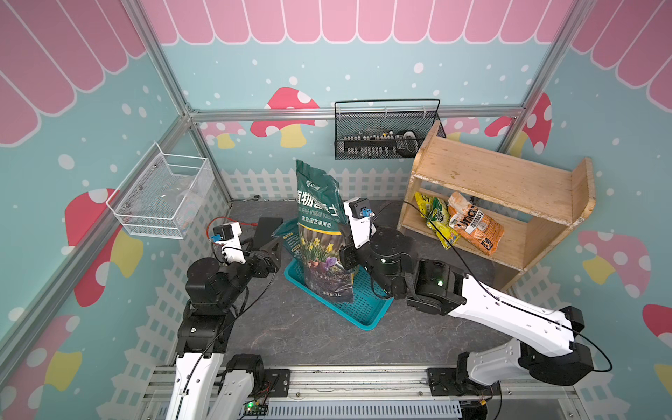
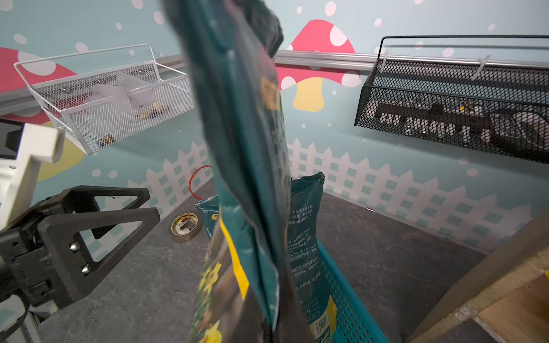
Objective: Take down the fertilizer bag from the shelf
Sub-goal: Place the fertilizer bag in the storage box.
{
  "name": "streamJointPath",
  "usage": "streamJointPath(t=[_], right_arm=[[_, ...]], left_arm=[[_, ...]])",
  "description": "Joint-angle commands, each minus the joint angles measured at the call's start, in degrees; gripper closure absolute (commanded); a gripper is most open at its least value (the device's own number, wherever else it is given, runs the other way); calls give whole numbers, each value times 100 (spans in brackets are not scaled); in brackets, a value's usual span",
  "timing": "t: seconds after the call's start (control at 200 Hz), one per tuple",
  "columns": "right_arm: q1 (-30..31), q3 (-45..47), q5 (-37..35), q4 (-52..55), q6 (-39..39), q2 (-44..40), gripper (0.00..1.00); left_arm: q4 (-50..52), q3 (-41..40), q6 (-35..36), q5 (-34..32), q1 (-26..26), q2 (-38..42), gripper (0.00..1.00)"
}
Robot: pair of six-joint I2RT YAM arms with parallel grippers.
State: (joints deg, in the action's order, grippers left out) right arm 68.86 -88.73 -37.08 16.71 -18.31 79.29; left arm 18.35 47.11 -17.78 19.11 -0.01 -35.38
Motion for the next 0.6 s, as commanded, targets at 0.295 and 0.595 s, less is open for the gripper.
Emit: streamJointPath(t=[0.295, 0.595], right_arm=[[-183, 1131, -895, -1968, -324, -799, 100], [-1032, 2084, -208, -2038, -1243, -828, 100]], left_arm=[[-52, -64, -15, 53, 29, 48, 1], [-63, -79, -15, 38, 35, 56, 1]])
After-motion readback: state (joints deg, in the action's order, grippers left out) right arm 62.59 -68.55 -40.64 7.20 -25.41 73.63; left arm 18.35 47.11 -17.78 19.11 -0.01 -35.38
